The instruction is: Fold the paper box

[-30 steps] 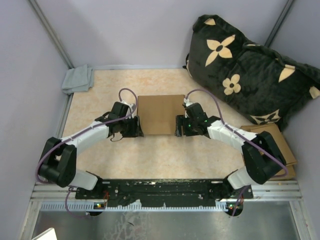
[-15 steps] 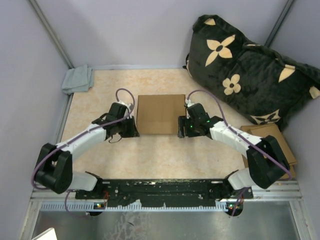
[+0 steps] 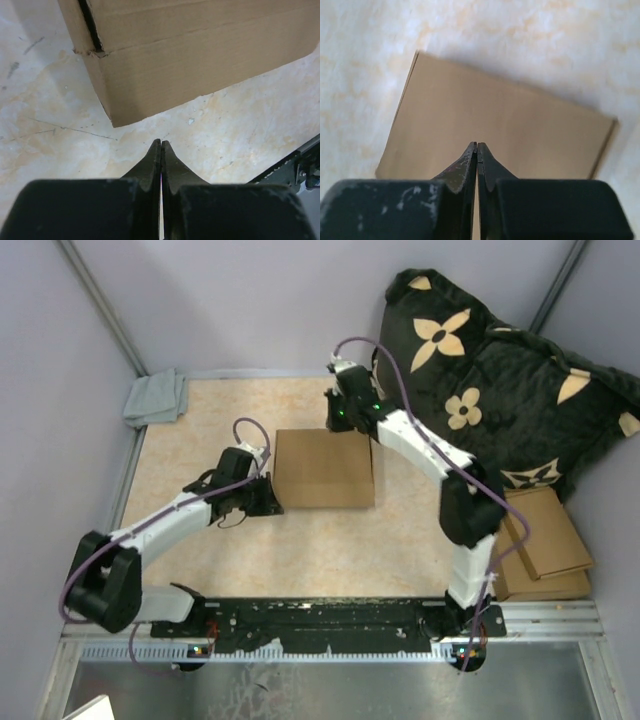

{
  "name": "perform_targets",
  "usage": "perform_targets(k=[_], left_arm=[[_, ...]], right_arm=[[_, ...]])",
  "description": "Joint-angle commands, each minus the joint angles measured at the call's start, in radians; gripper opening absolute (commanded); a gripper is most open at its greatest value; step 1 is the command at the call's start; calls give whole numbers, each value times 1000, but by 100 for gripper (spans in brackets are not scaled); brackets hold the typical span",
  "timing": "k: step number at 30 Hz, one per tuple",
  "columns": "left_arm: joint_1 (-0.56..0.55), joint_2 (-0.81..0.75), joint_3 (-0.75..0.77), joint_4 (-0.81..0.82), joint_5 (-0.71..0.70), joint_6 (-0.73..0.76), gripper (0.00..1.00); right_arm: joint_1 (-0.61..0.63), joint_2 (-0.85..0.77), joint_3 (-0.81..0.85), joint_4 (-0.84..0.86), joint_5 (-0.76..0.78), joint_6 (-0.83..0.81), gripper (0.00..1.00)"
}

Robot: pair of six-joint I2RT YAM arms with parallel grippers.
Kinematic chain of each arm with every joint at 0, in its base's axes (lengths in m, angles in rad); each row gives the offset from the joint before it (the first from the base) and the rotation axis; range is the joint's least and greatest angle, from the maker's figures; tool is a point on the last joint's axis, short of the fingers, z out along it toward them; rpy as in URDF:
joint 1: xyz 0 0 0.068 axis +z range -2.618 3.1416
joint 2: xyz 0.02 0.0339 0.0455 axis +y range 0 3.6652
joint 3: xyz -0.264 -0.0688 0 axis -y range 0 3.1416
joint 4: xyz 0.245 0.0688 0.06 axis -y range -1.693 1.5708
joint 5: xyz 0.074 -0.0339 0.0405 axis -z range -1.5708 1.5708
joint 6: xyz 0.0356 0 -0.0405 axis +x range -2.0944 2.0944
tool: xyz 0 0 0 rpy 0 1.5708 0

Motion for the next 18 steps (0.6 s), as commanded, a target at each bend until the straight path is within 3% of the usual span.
perform_targets(k=[1,8,14,18], left_arm=[[-27,86,-43,142,28,-19,0],[-53,204,-24,264,-42,-29,0],[-57,290,14,328,-57,-59,0],[-62,343,38,359,-68,-84,0]], right_arm=[[-12,271,299,-25,29,-52,2],[-17,581,684,-151,30,-87,2],[-16,609,643,-176,-28,-136,5],[-17,590,577,-196,-150,-178,8]])
